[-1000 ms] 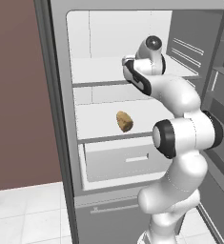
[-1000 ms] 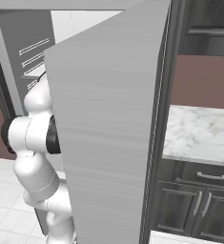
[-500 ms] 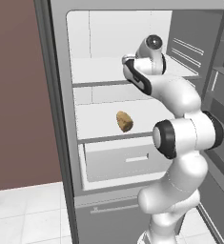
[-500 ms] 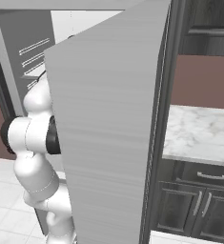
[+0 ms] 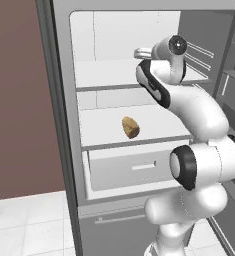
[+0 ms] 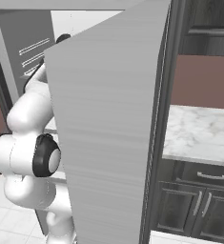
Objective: Pick avocado from the fridge and place it on the plate on the counter.
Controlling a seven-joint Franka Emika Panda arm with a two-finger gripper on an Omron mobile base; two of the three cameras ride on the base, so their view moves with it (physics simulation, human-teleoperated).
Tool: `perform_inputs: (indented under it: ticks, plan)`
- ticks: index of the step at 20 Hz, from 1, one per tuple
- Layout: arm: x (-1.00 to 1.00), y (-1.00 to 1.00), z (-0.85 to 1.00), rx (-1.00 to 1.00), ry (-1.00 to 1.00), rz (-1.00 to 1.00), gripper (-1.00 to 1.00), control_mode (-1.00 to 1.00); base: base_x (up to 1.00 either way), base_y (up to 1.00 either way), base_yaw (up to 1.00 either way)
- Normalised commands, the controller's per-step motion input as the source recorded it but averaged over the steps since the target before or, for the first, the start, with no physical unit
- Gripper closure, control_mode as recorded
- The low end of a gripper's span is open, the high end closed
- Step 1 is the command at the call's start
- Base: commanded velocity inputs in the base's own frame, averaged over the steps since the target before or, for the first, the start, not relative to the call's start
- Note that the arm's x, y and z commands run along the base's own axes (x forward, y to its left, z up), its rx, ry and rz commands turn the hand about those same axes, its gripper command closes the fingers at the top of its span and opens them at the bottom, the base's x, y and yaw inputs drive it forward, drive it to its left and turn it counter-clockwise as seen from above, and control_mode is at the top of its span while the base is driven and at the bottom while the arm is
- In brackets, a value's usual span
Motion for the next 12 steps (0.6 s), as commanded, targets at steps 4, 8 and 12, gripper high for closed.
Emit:
perform_inputs:
  ticks: [4,8,12]
  plan:
    - [-1.0,-0.24,0.32,0.11,0.0,0.0,1.0,-1.0,0.0,0.0,0.0]
    - [-1.0,-0.22,0.02,0.05,-0.03,0.0,1.0,-1.0,0.0,0.0,0.0]
    - [-1.0,-0.05,-0.18,0.0,-0.07,0.0,1.0,-1.0,0.0,0.0,0.0]
